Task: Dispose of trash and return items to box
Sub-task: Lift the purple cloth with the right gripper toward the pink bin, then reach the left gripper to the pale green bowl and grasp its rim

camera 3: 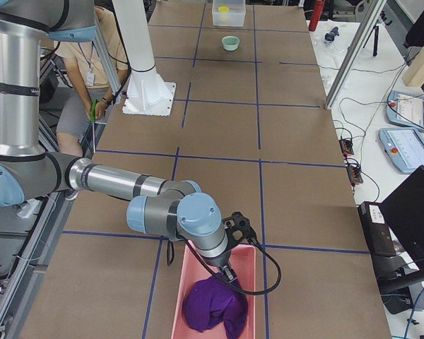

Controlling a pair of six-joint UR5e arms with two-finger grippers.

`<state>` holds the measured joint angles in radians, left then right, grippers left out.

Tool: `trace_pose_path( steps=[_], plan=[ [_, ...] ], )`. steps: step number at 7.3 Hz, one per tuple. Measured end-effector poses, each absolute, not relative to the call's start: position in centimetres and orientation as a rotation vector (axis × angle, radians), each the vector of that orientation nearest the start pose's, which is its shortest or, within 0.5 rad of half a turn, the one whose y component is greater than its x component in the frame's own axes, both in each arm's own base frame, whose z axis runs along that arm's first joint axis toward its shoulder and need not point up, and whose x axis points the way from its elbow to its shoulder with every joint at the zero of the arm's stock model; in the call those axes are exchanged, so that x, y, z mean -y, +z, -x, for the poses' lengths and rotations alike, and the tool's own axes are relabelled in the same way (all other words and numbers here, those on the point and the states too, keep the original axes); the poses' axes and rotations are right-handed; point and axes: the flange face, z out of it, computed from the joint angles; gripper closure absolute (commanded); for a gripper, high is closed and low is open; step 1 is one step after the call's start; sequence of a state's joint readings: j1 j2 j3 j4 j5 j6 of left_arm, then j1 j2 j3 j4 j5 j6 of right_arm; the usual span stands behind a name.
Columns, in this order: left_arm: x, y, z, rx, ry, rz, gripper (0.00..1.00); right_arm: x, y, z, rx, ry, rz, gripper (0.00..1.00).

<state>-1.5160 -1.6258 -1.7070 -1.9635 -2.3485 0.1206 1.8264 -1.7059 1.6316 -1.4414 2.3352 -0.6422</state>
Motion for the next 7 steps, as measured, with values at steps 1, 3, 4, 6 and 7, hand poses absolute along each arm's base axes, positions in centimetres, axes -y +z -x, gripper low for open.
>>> trace_pose_path(
  steps=[1, 3, 4, 6, 7],
  plan=[
    [53.2, 50.5, 2.0, -0.737, 0.348, -0.571, 0.0, 42.2, 64.6, -14.5, 0.726, -0.299, -0.363, 0.0],
    [52.3, 49.7, -2.9, -0.736, 0.305, -0.585, 0.0, 44.4, 55.9, -6.6, 0.798, -0.176, -0.308, 0.0],
    [51.5, 50.2, -6.0, -0.751, 0.29, -0.591, 0.05, 44.7, 52.5, -2.6, 0.811, -0.15, -0.278, 0.0],
    [48.9, 52.6, -11.9, -0.804, 0.202, -0.561, 0.31, 45.0, 48.9, 4.9, 0.792, -0.105, -0.267, 0.0],
    [46.5, 54.6, -13.4, -0.85, 0.152, -0.538, 0.36, 44.9, 48.1, 7.5, 0.797, -0.083, -0.283, 0.0]
  ],
)
